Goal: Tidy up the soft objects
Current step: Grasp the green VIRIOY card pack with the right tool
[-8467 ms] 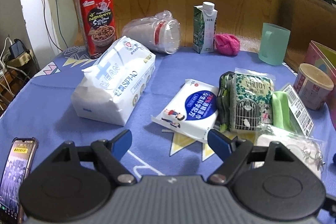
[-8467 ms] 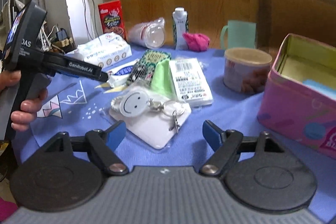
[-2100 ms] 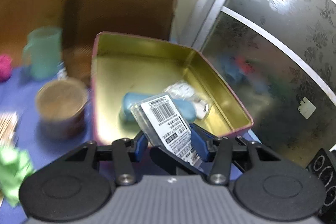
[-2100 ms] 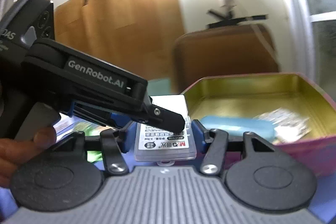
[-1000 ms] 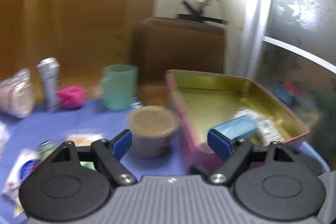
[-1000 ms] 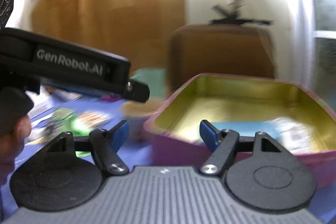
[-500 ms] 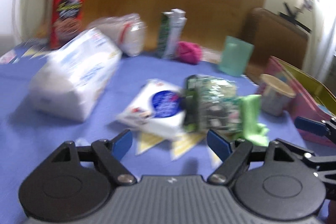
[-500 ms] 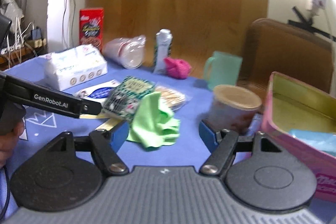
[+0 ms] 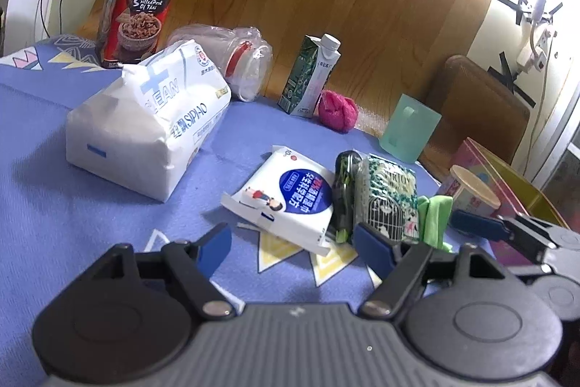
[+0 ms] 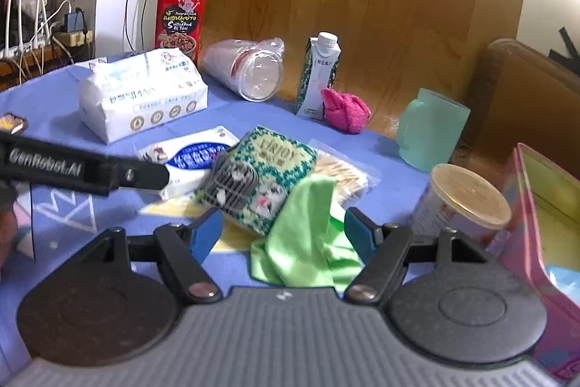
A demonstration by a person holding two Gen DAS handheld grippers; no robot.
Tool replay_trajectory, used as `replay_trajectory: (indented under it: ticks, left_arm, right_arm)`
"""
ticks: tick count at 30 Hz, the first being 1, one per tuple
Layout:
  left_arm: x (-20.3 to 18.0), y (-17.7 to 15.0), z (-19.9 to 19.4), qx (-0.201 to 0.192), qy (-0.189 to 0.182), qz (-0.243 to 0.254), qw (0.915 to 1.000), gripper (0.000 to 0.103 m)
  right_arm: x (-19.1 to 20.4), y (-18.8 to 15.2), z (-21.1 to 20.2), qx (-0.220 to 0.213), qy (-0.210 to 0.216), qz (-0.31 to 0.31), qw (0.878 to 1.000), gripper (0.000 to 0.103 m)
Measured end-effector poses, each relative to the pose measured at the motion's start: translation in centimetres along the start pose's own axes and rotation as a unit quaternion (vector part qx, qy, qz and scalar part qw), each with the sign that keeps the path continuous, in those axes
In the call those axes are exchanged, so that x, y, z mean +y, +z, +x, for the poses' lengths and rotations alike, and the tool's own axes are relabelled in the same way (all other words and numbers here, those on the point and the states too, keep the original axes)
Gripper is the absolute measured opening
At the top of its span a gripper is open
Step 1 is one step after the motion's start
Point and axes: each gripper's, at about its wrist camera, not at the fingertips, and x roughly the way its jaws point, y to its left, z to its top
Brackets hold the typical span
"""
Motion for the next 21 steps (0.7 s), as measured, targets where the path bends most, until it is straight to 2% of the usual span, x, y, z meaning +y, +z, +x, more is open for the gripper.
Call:
replay_trajectory:
  ticks: [5,10,11,12,15,17,21]
  left_arm:
    - [0.7,0.0,-0.5,-0.015,-0.004,-0.02,0.9997,0.076]
    - [1.2,0.0,-0.6,-0.02,-0.011,-0.031,0.9993,0.076]
    - [1.2,0.0,-0.7,-0.022,-0.012,-0.03,0.9992,0.076]
    - [1.1,0.0,-0.7,-0.024,-0.013,-0.029,0.9992,0.076]
    - [1.1,-0.1,-0.9,-0.028,-0.017,-0.031,0.999,0.076]
    - [1.3,-0.1,-0.9,-0.028,-0.02,-0.038,0.9987,0.076]
    - [1.9,0.0,-0.7,-0.02,-0.025,-0.053,0.9981,0.076]
  right_arm:
    - [1.3,1.5,1.2,-0.015,0.007,-0.037,0.999,0.076]
    - [1.6,2.4,4.1,0.011,0.008,-0.046,0.999,0.079]
    - [1.4,2.5,4.5,0.016,0.012,-0.041,0.999,0.079]
    - [1.2,2.6,4.9,0.019,0.017,-0.038,0.999,0.071]
    - [1.6,2.6,4.2,0.004,0.012,-0.061,0.998,0.062]
    - [1.7,2.5,2.9,-0.015,0.015,-0.07,0.997,0.062]
    - [1.5,2.2,-0.4,-0.013,0.064,-0.08,0.995,0.062]
